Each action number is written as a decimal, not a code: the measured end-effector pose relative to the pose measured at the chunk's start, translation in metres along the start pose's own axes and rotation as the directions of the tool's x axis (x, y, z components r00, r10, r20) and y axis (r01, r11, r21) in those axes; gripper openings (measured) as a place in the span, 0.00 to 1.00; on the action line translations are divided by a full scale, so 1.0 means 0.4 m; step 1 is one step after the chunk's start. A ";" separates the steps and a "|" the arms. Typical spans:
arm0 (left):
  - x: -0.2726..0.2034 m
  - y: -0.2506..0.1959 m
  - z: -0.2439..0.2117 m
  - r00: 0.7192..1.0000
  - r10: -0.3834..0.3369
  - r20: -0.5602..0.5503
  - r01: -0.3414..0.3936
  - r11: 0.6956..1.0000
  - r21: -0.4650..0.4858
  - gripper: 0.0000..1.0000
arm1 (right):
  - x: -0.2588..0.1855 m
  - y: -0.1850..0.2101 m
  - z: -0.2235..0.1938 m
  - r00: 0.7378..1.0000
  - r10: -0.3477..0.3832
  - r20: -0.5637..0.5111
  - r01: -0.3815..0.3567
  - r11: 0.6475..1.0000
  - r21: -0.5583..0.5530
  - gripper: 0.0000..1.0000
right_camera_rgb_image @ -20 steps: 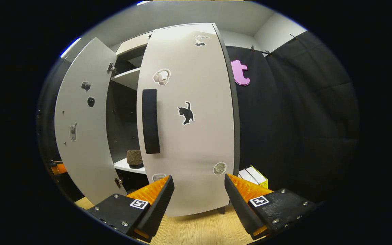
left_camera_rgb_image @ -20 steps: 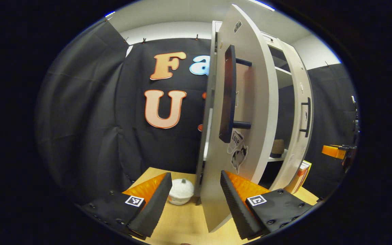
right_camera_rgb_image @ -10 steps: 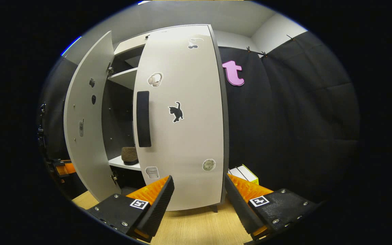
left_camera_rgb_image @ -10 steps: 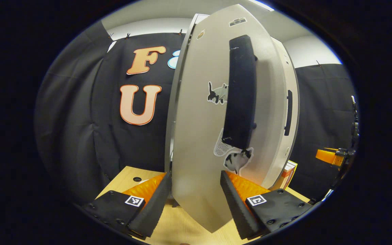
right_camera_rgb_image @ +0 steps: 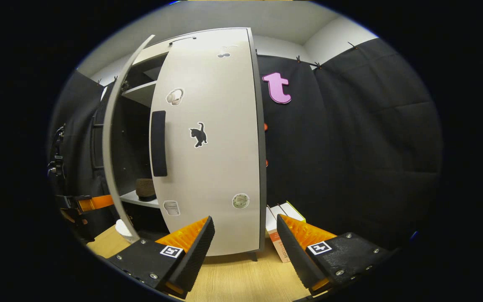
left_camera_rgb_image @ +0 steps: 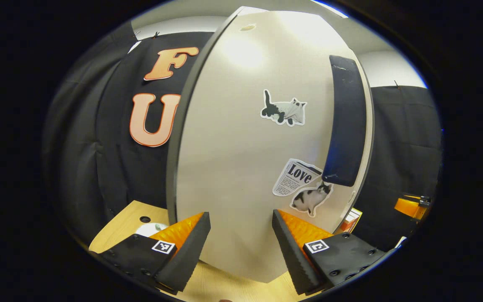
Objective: Grab one shoe with the right hand and put it into the shoe cabinet, grab the other shoe with the left hand and put it into the shoe cabinet; then close the right door with the right hand and the left door with the left hand.
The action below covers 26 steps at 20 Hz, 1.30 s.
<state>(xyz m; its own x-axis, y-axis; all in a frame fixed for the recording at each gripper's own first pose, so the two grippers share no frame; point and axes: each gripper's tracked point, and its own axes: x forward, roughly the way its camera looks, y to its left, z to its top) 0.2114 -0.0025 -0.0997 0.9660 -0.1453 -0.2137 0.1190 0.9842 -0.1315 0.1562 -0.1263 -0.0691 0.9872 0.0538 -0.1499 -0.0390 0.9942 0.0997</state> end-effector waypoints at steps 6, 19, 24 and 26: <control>-0.029 -0.012 0.091 1.000 0.028 0.010 -0.028 0.999 0.036 0.97 | 0.014 -0.009 0.042 1.000 -0.001 -0.002 0.001 1.000 -0.005 0.92; -0.334 0.154 0.515 0.971 0.141 0.192 -0.158 0.984 0.080 0.94 | -0.052 0.003 0.343 0.996 0.048 0.076 -0.048 0.999 -0.012 0.85; -0.474 0.249 0.638 0.938 0.230 0.258 -0.270 0.954 0.131 0.94 | -0.117 -0.002 0.488 0.991 0.063 0.119 -0.062 0.998 -0.009 0.92; -0.526 0.288 0.679 0.921 0.270 0.282 -0.320 0.936 0.147 0.96 | -0.145 -0.005 0.539 0.988 0.062 0.142 -0.060 0.998 -0.020 0.92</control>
<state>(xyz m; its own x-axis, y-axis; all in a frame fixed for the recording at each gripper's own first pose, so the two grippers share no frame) 0.0840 0.1691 0.1929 0.9862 0.1607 0.0409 -0.1637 0.9826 0.0872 0.1324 -0.1516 0.1516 0.9948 0.1015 -0.0027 -0.1009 0.9909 0.0886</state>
